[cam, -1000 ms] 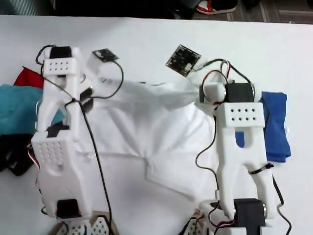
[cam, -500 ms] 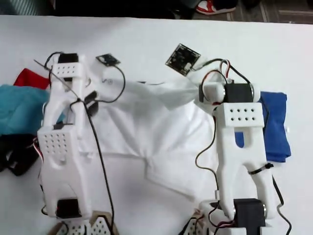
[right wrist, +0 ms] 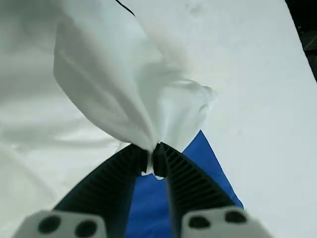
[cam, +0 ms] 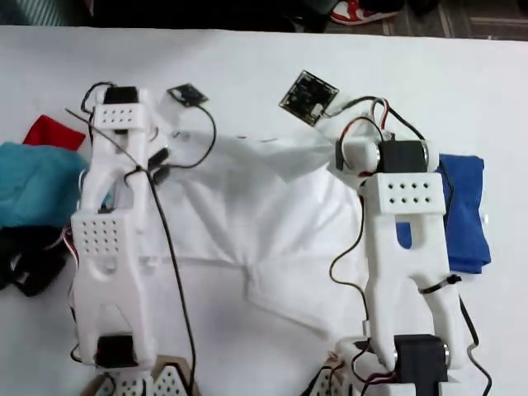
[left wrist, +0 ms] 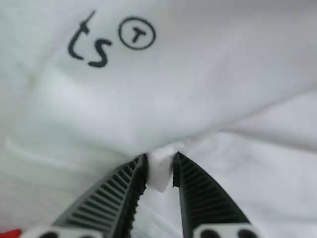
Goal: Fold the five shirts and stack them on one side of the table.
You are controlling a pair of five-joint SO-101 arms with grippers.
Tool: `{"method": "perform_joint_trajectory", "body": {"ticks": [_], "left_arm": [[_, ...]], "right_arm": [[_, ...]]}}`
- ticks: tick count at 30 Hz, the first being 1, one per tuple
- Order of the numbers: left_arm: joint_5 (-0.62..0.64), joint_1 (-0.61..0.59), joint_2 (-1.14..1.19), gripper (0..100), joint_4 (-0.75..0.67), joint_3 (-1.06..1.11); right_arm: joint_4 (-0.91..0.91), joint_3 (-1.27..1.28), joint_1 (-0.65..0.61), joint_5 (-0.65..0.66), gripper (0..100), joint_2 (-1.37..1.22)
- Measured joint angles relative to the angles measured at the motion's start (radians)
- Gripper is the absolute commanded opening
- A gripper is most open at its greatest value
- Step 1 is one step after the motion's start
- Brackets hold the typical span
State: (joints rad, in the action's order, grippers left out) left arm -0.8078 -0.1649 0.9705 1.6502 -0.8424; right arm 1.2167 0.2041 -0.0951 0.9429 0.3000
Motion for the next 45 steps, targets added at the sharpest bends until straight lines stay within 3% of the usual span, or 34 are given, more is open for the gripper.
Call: {"method": "perform_joint_trajectory", "body": {"ticks": [3, 16, 21, 27, 31, 36, 45], "left_arm": [[0.002, 0.000, 0.037, 1, 0.021, -0.063], [0.002, 0.012, 0.021, 2, 0.130, -0.161], [-0.021, -0.002, -0.184, 2, 0.130, 0.040], [-0.207, -0.083, -0.459, 2, 0.130, 0.419], [-0.285, -0.143, -0.523, 2, 0.130, 0.578], [-0.305, -0.166, -0.526, 2, 0.130, 0.638], [-0.305, -0.167, -0.528, 2, 0.092, 0.646]], "right_arm": [[-0.003, 0.000, 0.000, 0.000, 1.9, 0.000], [0.025, 0.000, 0.000, 0.000, 1.9, 0.000], [0.149, 0.002, 0.000, 0.000, 1.9, 0.000], [0.302, 0.002, 0.000, 0.000, 1.9, 0.000], [0.381, 0.006, 0.000, 0.000, 1.9, 0.000], [0.476, 0.021, 0.005, 0.000, 1.9, 0.000], [0.485, 0.189, 0.008, -0.003, 1.9, 0.003]]}}
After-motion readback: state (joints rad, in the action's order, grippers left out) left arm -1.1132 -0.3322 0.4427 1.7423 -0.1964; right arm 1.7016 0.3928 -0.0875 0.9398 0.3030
